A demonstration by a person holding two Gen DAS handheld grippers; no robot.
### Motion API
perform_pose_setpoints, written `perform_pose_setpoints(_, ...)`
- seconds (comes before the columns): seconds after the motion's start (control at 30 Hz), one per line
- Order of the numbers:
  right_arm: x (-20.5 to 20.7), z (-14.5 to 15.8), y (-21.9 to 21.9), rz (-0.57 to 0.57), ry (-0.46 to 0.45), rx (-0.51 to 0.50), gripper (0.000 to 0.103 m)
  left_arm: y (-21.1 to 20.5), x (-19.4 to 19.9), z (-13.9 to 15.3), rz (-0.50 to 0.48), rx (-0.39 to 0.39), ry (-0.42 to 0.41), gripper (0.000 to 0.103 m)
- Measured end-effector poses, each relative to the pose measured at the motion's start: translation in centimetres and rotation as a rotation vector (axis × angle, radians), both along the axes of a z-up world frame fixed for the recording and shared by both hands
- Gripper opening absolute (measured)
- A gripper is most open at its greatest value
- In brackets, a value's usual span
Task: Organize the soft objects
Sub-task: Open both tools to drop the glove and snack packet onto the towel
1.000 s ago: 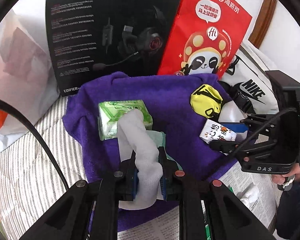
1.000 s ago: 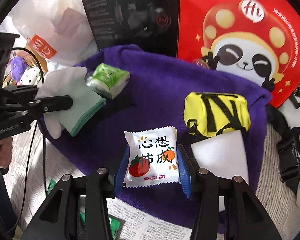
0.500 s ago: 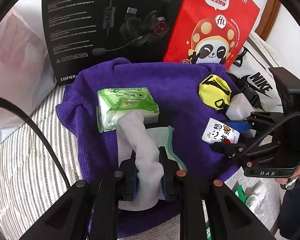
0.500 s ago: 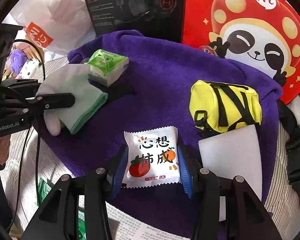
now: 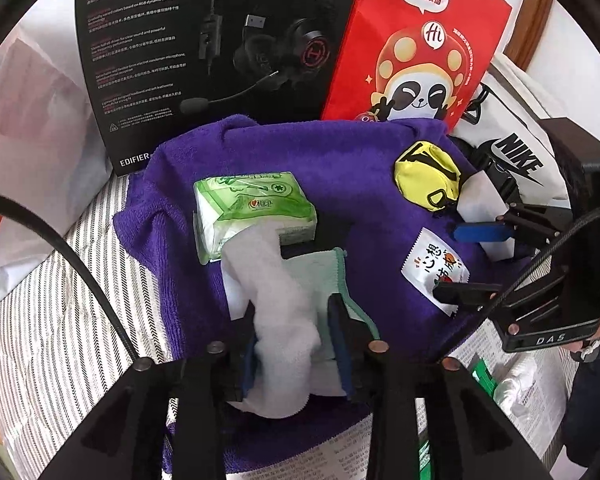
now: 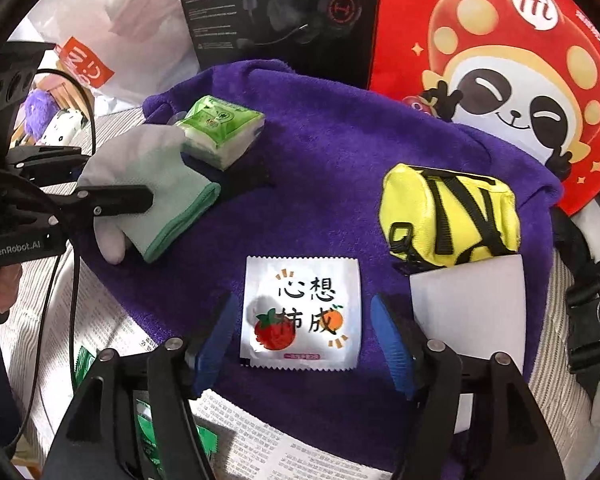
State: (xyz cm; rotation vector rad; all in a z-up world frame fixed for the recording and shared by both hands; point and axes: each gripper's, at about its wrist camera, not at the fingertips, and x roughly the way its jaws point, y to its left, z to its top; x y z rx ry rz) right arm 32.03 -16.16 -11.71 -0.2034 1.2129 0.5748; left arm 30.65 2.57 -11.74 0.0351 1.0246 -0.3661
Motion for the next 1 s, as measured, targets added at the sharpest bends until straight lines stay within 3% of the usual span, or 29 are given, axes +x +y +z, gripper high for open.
perform_pose_setpoints(0.23, 0.0, 1.5, -0.9, -0.016, -0.024, 0.027, 0.071, -0.3, -0.4, 0.4, -0.015, 0.006, -0.013, 0.051)
perform_pose_setpoints(0.57, -0.8, 5.2, -3.6, -0.079, -0.101, 0.024, 0.071, -0.4, -0.6, 0.7, -0.014, 0.017, -0.007, 0.060)
perform_pose_setpoints(0.83, -5.4, 6.4, -7.4, -0.149, -0.092, 0.015, 0.073, 0.0, -1.0, 2.0, 0.004, 0.002, -0.015, 0.062)
perform_pose_setpoints(1.0, -9.8, 5.8, -7.3, -0.116, -0.089, 0.040, 0.075, 0.1, -1.5, 3.0, 0.000, -0.008, -0.032, 0.063)
